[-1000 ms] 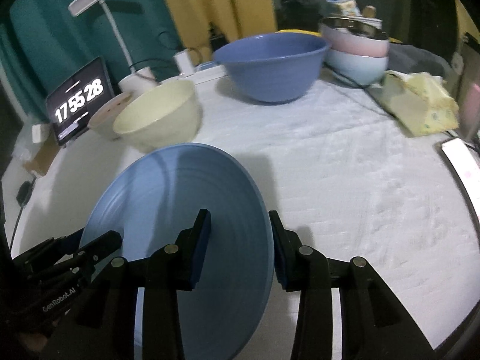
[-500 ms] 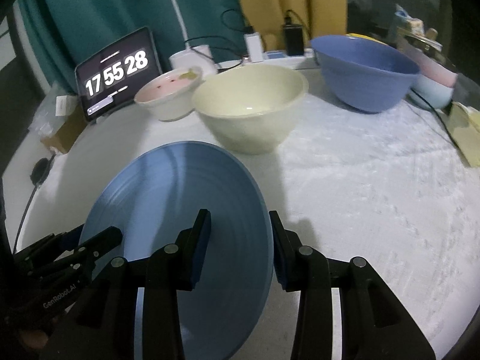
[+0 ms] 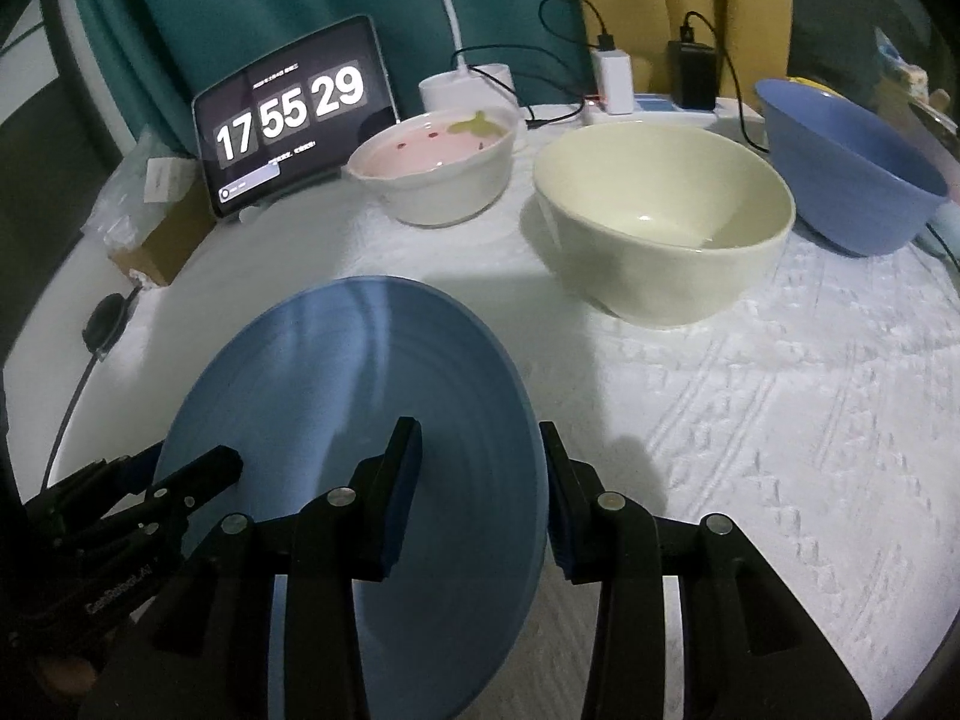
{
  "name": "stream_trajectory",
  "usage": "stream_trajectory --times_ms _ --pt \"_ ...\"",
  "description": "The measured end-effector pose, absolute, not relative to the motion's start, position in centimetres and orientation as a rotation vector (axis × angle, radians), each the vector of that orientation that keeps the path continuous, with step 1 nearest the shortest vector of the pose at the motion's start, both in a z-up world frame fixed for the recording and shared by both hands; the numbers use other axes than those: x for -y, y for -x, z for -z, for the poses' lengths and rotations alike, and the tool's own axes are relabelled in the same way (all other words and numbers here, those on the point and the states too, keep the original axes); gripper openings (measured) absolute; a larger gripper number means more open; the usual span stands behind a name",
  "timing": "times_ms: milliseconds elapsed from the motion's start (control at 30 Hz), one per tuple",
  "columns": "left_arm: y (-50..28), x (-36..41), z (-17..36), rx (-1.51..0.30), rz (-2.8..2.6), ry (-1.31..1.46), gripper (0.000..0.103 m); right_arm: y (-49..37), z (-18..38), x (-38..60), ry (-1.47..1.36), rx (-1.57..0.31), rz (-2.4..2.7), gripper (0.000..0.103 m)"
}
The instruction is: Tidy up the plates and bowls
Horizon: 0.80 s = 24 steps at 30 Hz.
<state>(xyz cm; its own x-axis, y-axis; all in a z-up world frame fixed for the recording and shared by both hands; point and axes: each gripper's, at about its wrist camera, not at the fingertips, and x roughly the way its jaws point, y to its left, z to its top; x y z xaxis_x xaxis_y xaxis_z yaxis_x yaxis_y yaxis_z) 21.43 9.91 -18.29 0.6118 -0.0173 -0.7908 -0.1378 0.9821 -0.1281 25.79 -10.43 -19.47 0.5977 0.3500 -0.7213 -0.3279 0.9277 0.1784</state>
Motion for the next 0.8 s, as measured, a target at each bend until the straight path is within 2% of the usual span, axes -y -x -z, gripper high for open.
stream_trajectory --times_ms 367,467,800 --pt "-19.7 -8.1 14.5 -0.730 -0.172 0.128 0.051 -24.8 18.2 13.2 -0.017 -0.808 -0.374 0.041" --pt "-19.8 -6.7 13.4 -0.694 -0.154 0.134 0.052 -24.3 17.5 15.0 -0.034 -0.790 -0.386 0.048" --pt "-20.4 -1.6 11.8 -0.672 -0.095 0.092 0.052 -22.2 16.1 18.0 -0.033 -0.769 -0.468 0.049"
